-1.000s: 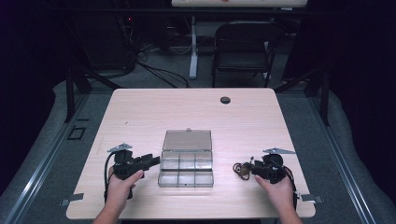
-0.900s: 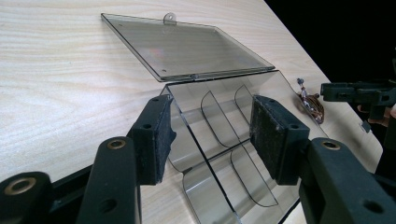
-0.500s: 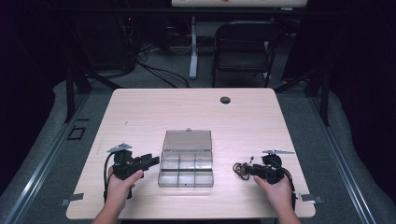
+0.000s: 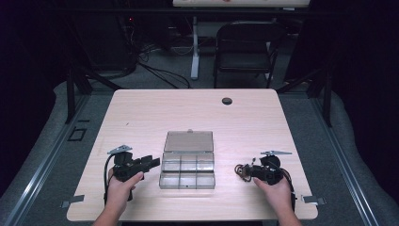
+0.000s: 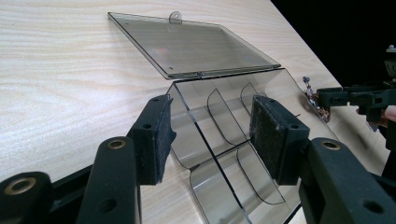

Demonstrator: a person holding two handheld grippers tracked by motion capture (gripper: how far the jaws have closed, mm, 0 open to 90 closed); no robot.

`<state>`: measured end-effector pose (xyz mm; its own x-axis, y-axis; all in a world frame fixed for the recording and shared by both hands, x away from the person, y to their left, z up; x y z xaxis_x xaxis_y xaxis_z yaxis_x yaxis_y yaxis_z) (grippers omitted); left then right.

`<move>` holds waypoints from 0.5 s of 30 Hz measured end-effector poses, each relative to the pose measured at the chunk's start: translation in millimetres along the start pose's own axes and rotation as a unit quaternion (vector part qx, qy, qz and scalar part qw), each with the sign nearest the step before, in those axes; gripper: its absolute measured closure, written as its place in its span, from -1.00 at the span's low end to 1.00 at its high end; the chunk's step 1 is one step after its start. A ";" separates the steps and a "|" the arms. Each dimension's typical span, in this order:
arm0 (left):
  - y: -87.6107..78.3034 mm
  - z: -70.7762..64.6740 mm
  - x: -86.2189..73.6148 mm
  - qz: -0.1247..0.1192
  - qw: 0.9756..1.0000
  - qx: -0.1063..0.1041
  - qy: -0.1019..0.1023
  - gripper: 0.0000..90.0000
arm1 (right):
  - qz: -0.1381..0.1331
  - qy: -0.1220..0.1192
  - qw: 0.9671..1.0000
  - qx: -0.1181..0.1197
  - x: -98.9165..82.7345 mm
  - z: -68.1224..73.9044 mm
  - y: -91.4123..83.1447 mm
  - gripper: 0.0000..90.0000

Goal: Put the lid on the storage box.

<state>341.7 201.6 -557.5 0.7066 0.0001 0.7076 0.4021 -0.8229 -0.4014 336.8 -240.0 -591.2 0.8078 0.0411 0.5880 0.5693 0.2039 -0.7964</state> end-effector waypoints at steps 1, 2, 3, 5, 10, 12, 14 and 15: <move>0.0 0.0 0.0 0.000 1.000 0.000 0.000 0.09 | 0.000 0.000 1.000 0.000 0.0 0.0 0.0 0.36; -0.1 0.2 -0.1 0.000 1.000 0.000 0.000 0.09 | 0.006 0.002 1.000 0.004 0.2 -1.3 -0.8 0.38; -0.2 0.6 -0.1 0.000 1.000 0.000 -0.001 0.09 | 0.005 0.003 1.000 0.005 0.4 -1.4 -0.8 0.42; -0.4 0.9 -0.1 -0.001 1.000 0.000 -0.001 0.09 | -0.002 0.005 1.000 0.009 1.3 -0.9 -2.0 0.56; -0.7 1.4 0.0 -0.003 1.000 0.002 -0.001 0.09 | -0.008 -0.003 1.000 0.015 2.0 1.7 -4.0 0.65; -0.8 1.6 -0.1 -0.003 1.000 0.003 -0.002 0.09 | -0.010 -0.006 1.000 0.014 2.3 2.2 -4.9 0.68; -1.1 1.7 0.0 -0.004 1.000 0.003 -0.002 0.09 | -0.014 -0.008 1.000 0.017 2.9 3.0 -6.5 0.71; -1.3 1.7 0.0 -0.004 1.000 0.003 -0.002 0.09 | -0.018 -0.009 1.000 0.023 3.1 3.2 -7.2 0.73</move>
<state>342.2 203.6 -558.0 0.7056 0.0094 0.7085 0.4111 -0.8198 -0.3985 334.8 -238.2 -583.2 0.7842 0.0512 0.6184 0.5895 0.2498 -0.7682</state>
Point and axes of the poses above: each handheld gripper's, and its own axes: y roughly forward along the jaws, x roughly out of its top, z roughly to its left, the point moved 3 cm from there along y, roughly forward along the jaws, and after that the axes turned 11 degrees about -x, right-handed, at the moved point
